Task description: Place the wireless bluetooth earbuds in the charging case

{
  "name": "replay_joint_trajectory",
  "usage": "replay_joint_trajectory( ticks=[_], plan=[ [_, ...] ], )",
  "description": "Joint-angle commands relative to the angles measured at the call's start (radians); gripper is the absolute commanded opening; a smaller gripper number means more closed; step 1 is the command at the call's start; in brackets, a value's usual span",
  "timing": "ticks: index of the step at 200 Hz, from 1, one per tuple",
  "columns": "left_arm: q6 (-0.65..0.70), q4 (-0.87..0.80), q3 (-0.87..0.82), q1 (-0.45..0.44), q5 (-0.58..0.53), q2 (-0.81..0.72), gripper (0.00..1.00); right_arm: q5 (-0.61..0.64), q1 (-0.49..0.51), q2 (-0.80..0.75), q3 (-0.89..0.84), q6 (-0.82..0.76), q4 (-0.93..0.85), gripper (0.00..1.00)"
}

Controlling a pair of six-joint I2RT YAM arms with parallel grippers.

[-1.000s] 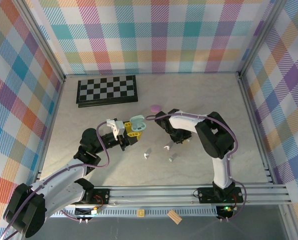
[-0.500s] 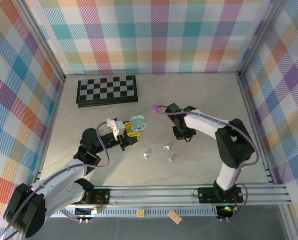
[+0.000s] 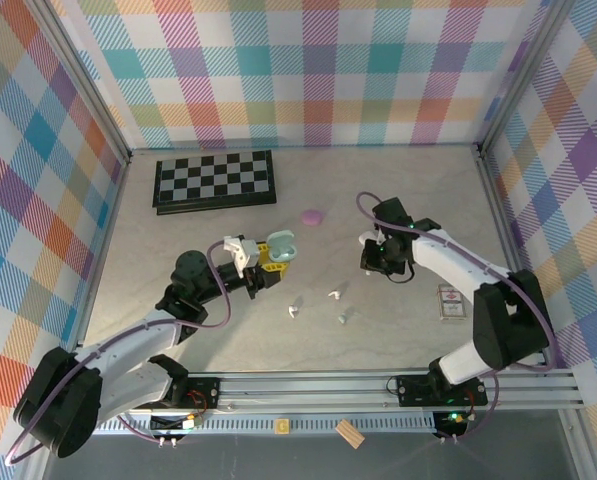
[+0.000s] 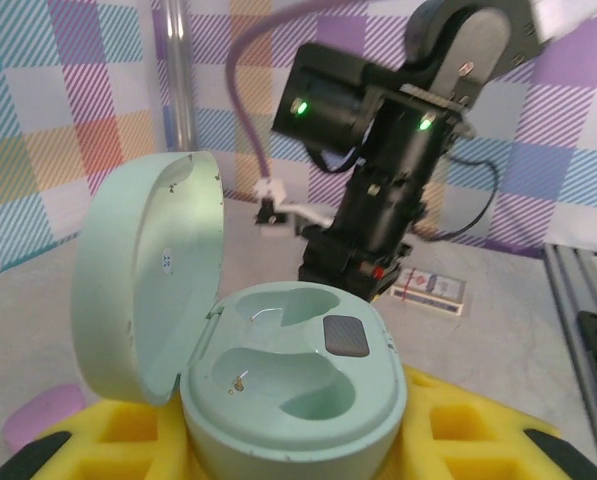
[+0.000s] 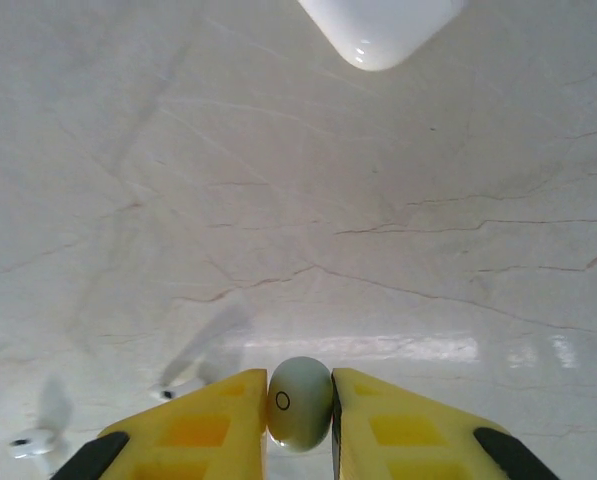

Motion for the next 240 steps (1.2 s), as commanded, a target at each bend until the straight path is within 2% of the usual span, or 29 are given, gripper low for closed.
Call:
replay_joint_trajectory(
  ticks=[1, 61, 120, 161, 240],
  plan=[
    [0.047, 0.095, 0.035, -0.028, -0.05, 0.064, 0.31, -0.082, -0.001, -0.06, 0.002, 0.038, 0.027, 0.23],
    [0.091, 0.217, 0.114, -0.069, -0.109, 0.271, 0.31, -0.138, -0.001, -0.188, 0.056, 0.048, -0.018, 0.25],
    [0.093, 0.332, 0.207, -0.108, -0.14, 0.479, 0.3, -0.276, -0.002, -0.276, 0.068, 0.114, 0.049, 0.25],
    [0.114, 0.337, 0.28, -0.155, -0.163, 0.581, 0.3, -0.393, -0.002, -0.287, 0.076, 0.173, 0.136, 0.26],
    [0.174, 0.221, 0.398, -0.249, -0.227, 0.669, 0.3, -0.419, -0.003, -0.254, 0.081, 0.174, 0.189, 0.26]
  ],
)
